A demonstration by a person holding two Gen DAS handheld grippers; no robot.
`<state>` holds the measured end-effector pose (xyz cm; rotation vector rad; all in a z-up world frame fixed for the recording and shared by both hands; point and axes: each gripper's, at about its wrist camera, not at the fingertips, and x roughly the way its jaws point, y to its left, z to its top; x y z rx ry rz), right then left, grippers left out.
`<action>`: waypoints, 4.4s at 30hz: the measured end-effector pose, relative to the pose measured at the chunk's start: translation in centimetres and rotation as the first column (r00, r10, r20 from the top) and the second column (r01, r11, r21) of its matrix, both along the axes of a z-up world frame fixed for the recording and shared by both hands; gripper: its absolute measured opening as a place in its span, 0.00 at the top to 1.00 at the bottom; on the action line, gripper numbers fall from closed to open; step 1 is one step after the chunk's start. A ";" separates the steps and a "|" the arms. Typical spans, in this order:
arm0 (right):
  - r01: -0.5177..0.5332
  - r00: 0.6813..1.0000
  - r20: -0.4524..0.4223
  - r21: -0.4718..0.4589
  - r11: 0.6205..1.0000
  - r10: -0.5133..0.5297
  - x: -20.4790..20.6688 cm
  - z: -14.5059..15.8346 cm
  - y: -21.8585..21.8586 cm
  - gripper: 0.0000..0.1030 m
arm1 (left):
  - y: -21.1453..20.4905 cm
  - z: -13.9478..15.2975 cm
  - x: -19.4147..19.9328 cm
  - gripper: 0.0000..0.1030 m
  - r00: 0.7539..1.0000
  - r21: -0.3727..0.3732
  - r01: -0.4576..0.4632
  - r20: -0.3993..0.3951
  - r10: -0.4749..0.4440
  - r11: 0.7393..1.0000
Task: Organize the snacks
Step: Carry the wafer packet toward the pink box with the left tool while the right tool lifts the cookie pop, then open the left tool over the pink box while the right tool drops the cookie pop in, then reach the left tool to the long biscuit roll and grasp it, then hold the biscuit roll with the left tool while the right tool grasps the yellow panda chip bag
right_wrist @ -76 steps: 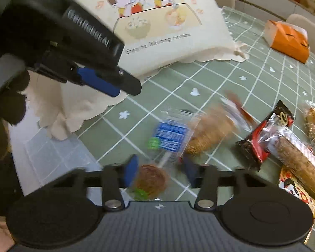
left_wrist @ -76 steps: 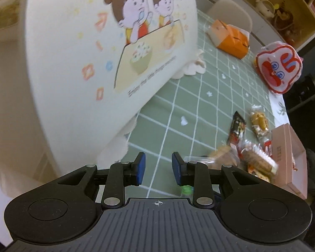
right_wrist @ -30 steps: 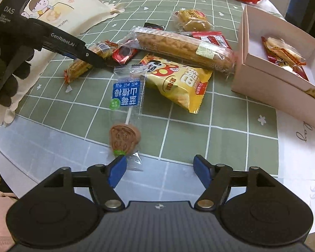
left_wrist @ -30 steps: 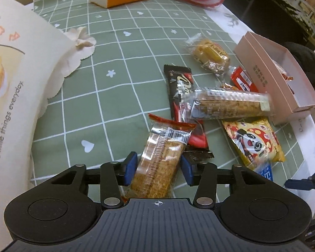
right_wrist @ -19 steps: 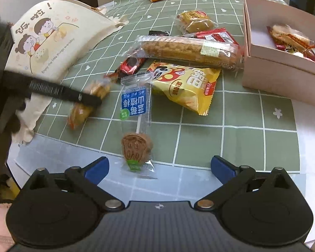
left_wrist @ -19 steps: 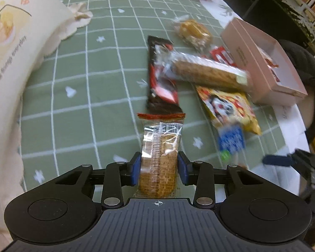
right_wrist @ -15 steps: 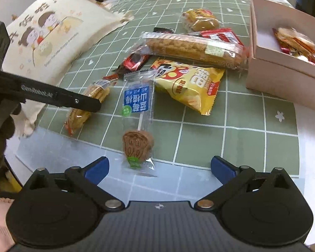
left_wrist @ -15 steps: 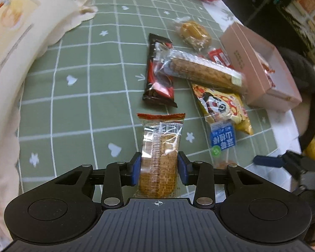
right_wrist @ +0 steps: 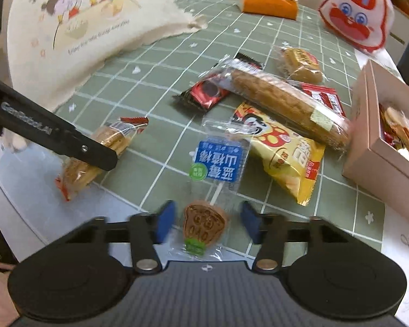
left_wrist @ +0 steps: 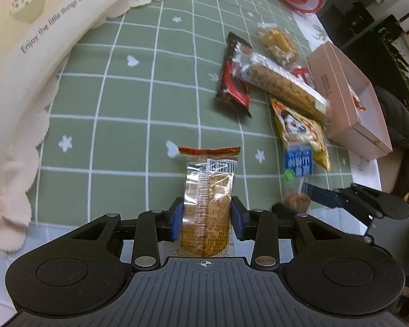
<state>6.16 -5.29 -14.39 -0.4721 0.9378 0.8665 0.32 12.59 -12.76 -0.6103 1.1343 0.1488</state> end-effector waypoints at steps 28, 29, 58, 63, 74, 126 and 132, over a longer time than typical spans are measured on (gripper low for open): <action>0.447 0.796 0.210 0.428 0.786 -0.567 6.5 20.7 -21.7 0.65 | -13.4 17.2 17.4 0.60 0.786 0.123 0.326 0.516 -0.341 0.937; 0.450 0.790 0.215 0.433 0.781 -0.575 7.0 20.9 -22.0 0.65 | -13.8 16.8 18.8 0.60 0.786 0.132 0.332 0.508 -0.352 0.934; 0.406 0.907 0.008 0.243 0.881 -0.420 23.7 7.1 -17.4 0.45 | -5.6 2.8 10.8 0.58 0.971 -0.037 -0.177 0.156 0.181 0.984; 0.361 0.931 -0.052 0.274 0.892 -0.361 21.3 6.7 -15.6 0.43 | -3.6 0.7 7.5 0.58 0.961 -0.083 -0.260 0.078 0.267 0.962; 0.137 0.987 -0.115 0.256 0.957 -0.111 13.6 4.9 -6.0 0.43 | -2.3 2.4 6.4 0.59 0.974 -0.063 -0.169 0.141 0.176 0.984; 0.308 0.951 -0.085 0.177 0.935 -0.297 7.0 2.3 -9.1 0.43 | -5.1 0.9 8.0 0.59 0.963 0.048 0.266 0.042 -0.268 0.963; 0.250 0.968 -0.060 0.196 0.948 -0.243 5.9 2.8 -7.1 0.43 | -5.4 1.0 7.9 0.59 0.975 0.094 0.212 0.042 -0.217 0.973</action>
